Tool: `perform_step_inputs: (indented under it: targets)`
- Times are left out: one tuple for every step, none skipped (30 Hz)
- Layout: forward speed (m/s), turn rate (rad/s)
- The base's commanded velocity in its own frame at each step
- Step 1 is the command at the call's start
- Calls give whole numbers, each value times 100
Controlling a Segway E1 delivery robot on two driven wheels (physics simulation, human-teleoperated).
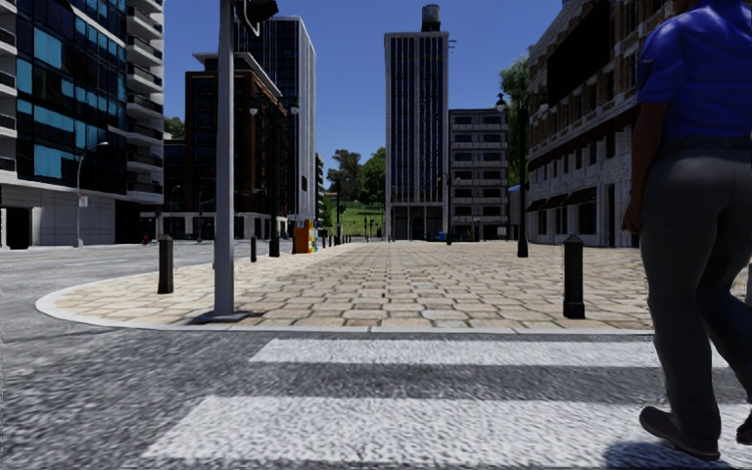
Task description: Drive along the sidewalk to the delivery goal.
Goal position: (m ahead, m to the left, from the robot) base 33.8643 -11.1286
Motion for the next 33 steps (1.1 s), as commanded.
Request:
perform_step_inputs:
  targets:
    - [200,0]
    - [200,0]
    - [200,0]
    - [200,0]
    - [200,0]
    - [200,0]
    - [200,0]
    - [200,0]
    - [200,0]
    - [200,0]
    - [200,0]
    - [200,0]
    - [200,0]
    - [200,0]
    - [200,0]
    - [200,0]
    - [200,0]
    - [200,0]
    - [200,0]
    - [200,0]
    - [200,0]
    - [200,0]
    - [200,0]
    - [200,0]
    - [200,0]
    - [200,0]
    - [200,0]
    - [200,0]
    - [200,0]
    - [200,0]
    - [200,0]
    - [200,0]
    - [200,0]
